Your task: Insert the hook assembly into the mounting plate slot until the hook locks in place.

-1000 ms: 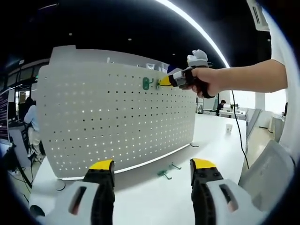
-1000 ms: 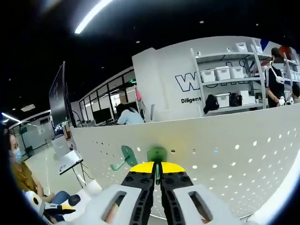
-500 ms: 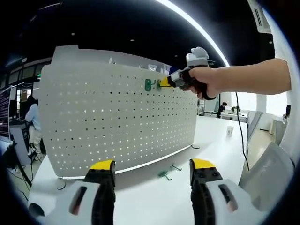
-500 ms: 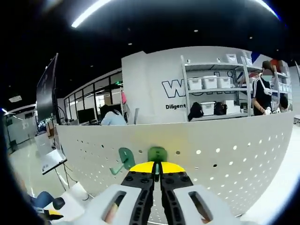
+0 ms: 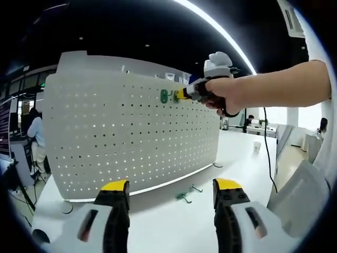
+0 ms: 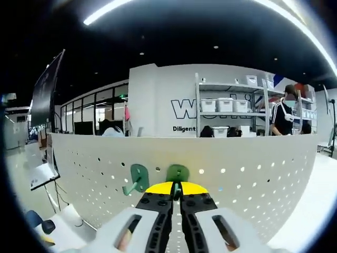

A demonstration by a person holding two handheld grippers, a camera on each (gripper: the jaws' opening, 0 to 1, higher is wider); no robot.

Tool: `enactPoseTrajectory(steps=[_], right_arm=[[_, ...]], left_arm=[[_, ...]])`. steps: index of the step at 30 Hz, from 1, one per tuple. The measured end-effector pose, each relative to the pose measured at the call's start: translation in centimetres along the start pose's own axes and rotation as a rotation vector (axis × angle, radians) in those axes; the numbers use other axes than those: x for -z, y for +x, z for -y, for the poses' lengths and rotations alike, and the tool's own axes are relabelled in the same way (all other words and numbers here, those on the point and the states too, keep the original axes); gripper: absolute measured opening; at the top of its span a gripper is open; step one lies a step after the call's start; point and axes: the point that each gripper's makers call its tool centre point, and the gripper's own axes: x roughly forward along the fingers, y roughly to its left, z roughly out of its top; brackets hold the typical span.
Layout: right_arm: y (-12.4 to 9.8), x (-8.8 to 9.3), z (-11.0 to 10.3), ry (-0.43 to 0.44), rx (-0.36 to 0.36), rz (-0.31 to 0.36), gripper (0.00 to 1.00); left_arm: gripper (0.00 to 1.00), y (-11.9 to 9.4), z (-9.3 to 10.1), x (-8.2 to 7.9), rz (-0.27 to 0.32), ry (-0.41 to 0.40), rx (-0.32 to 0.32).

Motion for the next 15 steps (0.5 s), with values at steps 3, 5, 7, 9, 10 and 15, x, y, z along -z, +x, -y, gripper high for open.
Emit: enactPoseTrajectory(steps=[3,5,7,9,10,15], right_arm=[[-0.15,0.04,-0.09,0.006,-0.007,0.003,0.01],[-0.39,0.08,-0.04,-0.037,-0.012,0.012,0.01],[-0.58,0.12,-0.01,-0.028,-0.018,0.02,0.01],[-0.5,0.08,0.03,-0.029,-0.019,0.018,0.01],[-0.47,0.07,0.06,-0.036,-0.019,0.015,0.01],[-0.4,0.08,0.06,-0.068,-0.017,0.024,0.01]], left_arm=[[0.66,-0.06,0.03,-0.07,-0.001,0.003,0.002],[0.66,-0.13,-0.08,-0.13,-0.001,0.002,-0.001],[0.66,-0.18,-0.15,-0.11,0.0,-0.001,-0.004],[0.65,-0.2,-0.11,-0.03,-0.003,-0.002,-0.004],[0.65,-0.2,-0.08,-0.03,-0.003,-0.002,-0.003],[0.65,-0.22,0.02,0.13,-0.008,0.0,0.0]])
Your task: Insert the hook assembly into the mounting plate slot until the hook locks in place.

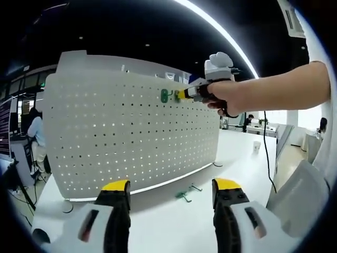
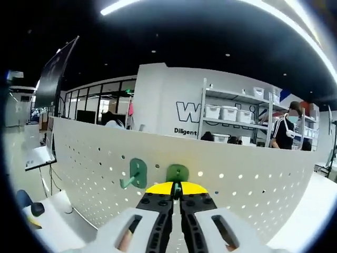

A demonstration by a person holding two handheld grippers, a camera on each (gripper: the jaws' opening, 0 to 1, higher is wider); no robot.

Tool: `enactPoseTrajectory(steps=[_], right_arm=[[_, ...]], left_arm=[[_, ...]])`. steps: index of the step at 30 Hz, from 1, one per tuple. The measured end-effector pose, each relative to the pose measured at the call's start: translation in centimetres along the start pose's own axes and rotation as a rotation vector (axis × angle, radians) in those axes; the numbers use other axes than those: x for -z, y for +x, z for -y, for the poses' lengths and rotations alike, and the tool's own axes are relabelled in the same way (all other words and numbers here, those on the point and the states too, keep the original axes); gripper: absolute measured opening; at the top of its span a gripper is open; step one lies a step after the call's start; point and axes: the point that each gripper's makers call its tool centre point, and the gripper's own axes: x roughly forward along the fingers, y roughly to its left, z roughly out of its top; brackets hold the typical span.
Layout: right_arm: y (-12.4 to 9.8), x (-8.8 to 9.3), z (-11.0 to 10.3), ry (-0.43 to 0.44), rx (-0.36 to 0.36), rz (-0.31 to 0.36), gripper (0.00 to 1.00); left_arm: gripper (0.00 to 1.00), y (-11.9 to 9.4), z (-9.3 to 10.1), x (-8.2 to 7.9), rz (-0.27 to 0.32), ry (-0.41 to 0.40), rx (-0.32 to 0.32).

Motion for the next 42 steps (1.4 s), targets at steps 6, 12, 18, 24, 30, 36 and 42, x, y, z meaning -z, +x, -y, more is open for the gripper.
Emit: enactPoseTrajectory(steps=[6,12,18,24,30,36,42], right_arm=[[0.0,-0.1,0.2,-0.005,0.008,0.03,0.0],[0.1,0.1,0.1,-0.008,0.003,0.028,0.0],[0.2,0.1,0.0,0.019,0.02,0.042,0.01],[0.2,0.4,-0.2,0.026,0.012,0.037,0.03],[0.3,0.5,-0.4,0.044,-0.005,0.027,0.05],[0.2,0.4,-0.6,0.073,-0.036,0.037,0.08],[0.0,0.6,-1.0,0.049,-0.109,0.043,0.13]], left_arm=[[0.65,-0.1,-0.1,-0.1,0.002,0.0,-0.003],[0.65,0.1,0.0,0.1,-0.004,0.0,0.001],[0.64,0.1,-0.1,0.1,-0.005,0.0,-0.001],[0.64,0.0,0.0,0.2,-0.008,-0.002,-0.001],[0.64,0.0,0.1,0.2,-0.007,-0.001,0.0],[0.64,0.0,0.1,0.2,-0.005,-0.001,0.001],[0.64,0.0,0.2,0.1,-0.006,0.001,0.005]])
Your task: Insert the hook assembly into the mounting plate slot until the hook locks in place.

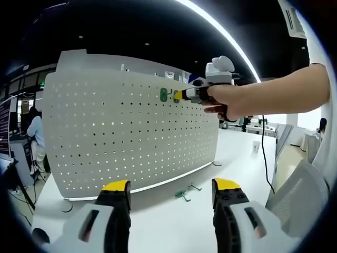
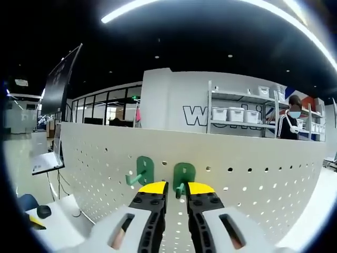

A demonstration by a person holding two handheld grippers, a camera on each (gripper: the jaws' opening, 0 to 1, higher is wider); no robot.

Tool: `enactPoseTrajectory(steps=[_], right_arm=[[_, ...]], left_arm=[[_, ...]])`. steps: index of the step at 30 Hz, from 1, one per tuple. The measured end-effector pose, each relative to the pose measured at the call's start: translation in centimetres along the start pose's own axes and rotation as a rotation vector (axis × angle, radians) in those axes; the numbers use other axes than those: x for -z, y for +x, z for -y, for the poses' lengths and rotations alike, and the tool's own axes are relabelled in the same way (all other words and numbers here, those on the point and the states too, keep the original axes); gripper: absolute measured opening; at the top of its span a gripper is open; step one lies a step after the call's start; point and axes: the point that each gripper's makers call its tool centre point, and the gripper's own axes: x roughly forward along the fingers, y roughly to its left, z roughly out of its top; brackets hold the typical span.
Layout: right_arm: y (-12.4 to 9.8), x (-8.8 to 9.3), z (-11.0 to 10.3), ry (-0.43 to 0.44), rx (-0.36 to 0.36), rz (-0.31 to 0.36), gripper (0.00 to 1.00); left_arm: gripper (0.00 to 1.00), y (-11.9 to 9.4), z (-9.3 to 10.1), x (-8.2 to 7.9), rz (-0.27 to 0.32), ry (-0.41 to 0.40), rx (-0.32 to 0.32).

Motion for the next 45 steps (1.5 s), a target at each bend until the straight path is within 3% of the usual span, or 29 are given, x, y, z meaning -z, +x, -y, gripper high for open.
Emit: enactPoseTrajectory(steps=[4,6,8,11,17,27,30,34,36,45], right_arm=[[-0.2,0.3,-0.3,0.002,-0.057,0.006,0.21],[-0.4,0.3,-0.8,0.067,-0.115,0.026,0.27],[-0.6,0.8,-0.7,0.02,-0.126,0.005,0.36],[-1.0,0.8,-0.6,0.036,-0.15,0.038,0.46],[-1.7,0.5,-0.9,0.04,-0.2,0.073,0.56],[-1.8,0.3,-1.1,0.027,-0.222,0.081,0.55],[-2.4,-0.1,-1.6,0.017,-0.263,0.109,0.55],[-2.9,0.5,-1.7,0.004,-0.293,0.079,0.55],[-3.7,0.2,-1.7,0.023,-0.31,0.096,0.55],[-4.3,0.2,-1.8,0.03,-0.331,0.106,0.56]], left_arm=[[0.64,0.1,0.0,0.0,-0.001,0.0,0.002],[0.64,0.1,0.0,0.0,-0.003,0.0,0.004],[0.64,0.1,0.1,0.0,-0.006,-0.001,0.006],[0.65,0.2,0.0,0.1,-0.009,0.003,0.006],[0.65,0.4,0.0,-0.1,-0.009,0.007,0.007],[0.66,0.5,-0.1,-0.2,-0.009,0.01,0.009],[0.66,0.5,-0.1,-0.3,-0.007,0.012,0.008],[0.65,0.5,-0.2,-0.3,-0.006,0.006,0.008],[0.65,0.5,-0.2,-0.3,-0.005,0.004,0.007],[0.65,0.5,-0.3,-0.4,-0.004,0.007,0.006]])
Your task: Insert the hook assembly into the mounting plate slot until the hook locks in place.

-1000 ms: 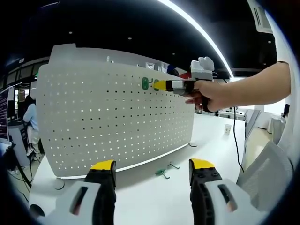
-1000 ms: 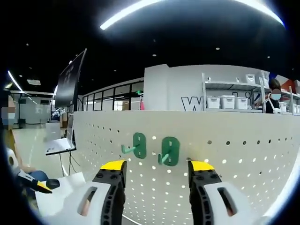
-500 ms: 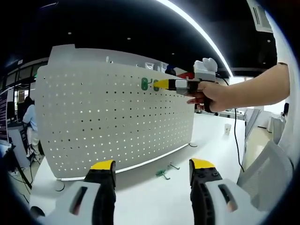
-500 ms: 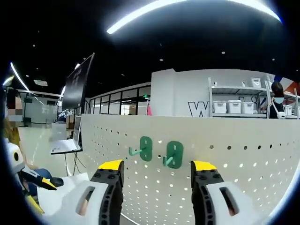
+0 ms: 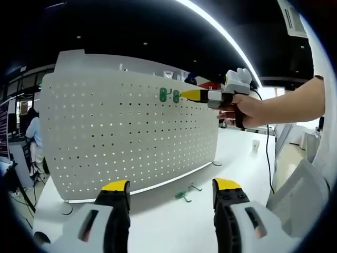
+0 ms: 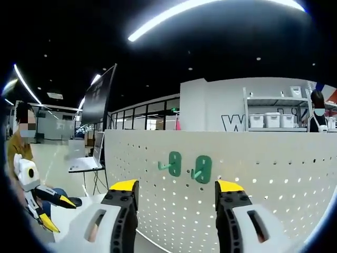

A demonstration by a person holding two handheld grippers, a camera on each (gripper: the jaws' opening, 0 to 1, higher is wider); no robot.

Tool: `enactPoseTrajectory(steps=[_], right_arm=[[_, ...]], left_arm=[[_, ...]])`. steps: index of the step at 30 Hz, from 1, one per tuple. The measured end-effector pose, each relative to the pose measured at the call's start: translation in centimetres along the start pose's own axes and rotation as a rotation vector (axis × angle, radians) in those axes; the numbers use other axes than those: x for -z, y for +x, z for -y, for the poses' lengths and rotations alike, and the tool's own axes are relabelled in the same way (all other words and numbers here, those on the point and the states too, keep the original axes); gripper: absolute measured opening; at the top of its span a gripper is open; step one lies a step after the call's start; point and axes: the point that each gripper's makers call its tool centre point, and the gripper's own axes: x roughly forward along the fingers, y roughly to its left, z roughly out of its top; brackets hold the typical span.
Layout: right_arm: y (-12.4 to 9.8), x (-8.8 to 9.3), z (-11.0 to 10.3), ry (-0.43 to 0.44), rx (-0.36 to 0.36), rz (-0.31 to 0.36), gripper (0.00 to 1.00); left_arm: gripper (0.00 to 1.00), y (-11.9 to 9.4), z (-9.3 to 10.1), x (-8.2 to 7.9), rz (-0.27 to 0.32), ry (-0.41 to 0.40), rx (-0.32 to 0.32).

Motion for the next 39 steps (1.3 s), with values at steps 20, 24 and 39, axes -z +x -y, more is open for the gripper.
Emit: enactPoseTrajectory(steps=[20,24,39], right_arm=[[-5.3,3.3,-1.4,0.006,-0.076,-0.04,0.6],[-6.5,4.3,-1.5,0.016,-0.087,-0.054,0.61],[-10.3,7.5,-1.5,0.062,-0.091,-0.112,0.62]], left_arm=[[0.67,-0.3,-0.7,0.4,-0.013,0.004,0.007],[0.68,-0.3,-0.7,0.4,-0.014,0.006,0.01],[0.73,-0.1,-0.3,0.9,-0.027,-0.001,0.047]])
